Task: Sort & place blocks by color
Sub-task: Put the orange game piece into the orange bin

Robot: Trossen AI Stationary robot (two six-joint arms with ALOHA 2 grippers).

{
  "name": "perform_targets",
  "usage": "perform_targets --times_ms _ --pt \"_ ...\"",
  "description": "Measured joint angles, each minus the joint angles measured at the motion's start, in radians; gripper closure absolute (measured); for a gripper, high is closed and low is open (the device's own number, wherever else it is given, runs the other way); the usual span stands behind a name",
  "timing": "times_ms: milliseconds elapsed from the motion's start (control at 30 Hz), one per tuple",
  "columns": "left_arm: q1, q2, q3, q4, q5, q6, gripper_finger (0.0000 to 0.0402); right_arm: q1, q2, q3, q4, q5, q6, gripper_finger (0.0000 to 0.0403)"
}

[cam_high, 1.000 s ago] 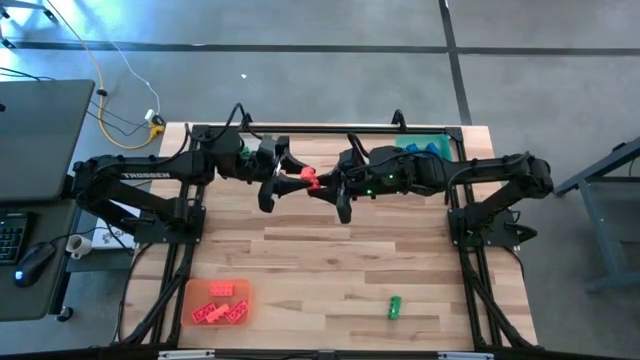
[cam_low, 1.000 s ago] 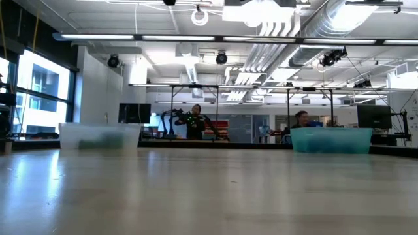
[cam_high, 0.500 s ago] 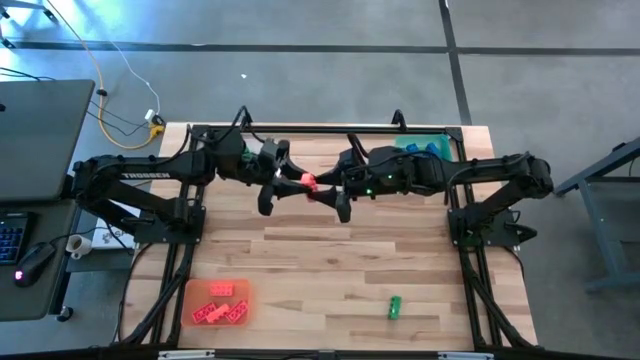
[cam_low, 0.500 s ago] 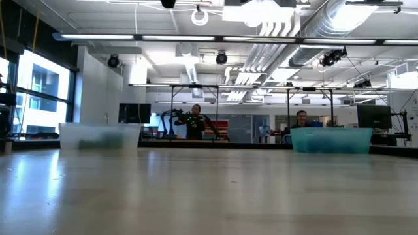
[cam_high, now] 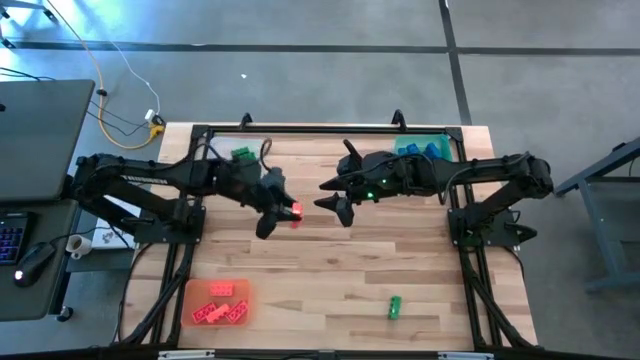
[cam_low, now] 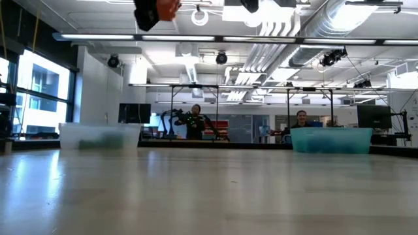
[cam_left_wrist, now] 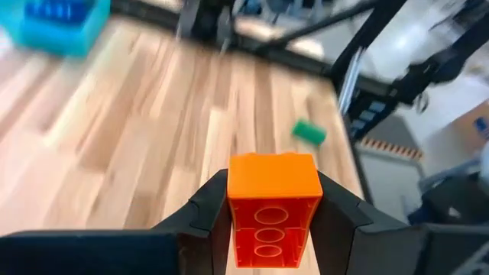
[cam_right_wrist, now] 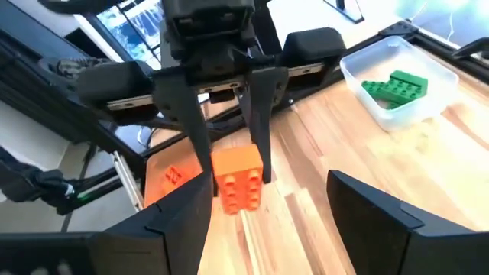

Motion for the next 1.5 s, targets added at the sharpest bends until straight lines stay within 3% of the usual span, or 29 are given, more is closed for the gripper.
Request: perform_targets --times_ms 300,667,900,1100,1500 --pt "-0.184 0.000 0.000 -0.224 -0.067 -0.182 0.0294 -0.007 0.000 0.000 -0.006 0.005 -0.030 0.0158" --pt "-0.494 0.000 0.000 -0.492 -0.140 -0.565 0.0294 -0.013 0.000 0.000 -0.103 0.008 -0.028 0.0158" --pt "-0.666 0.000 -0.021 -0.526 -0.244 -0.817 0.0294 -0.013 0.000 0.000 -0.169 0.008 -0.029 0.0158" --pt "-0.759 0.045 -0.081 -0.523 -0.234 -0.976 0.0293 -0.013 0.000 0.000 -0.179 0.008 -0.029 0.0158" --pt "-0.836 0.240 -0.093 -0.486 -0.172 -1.039 0.0291 -0.013 0.000 0.000 -0.197 0.009 -0.029 0.0158"
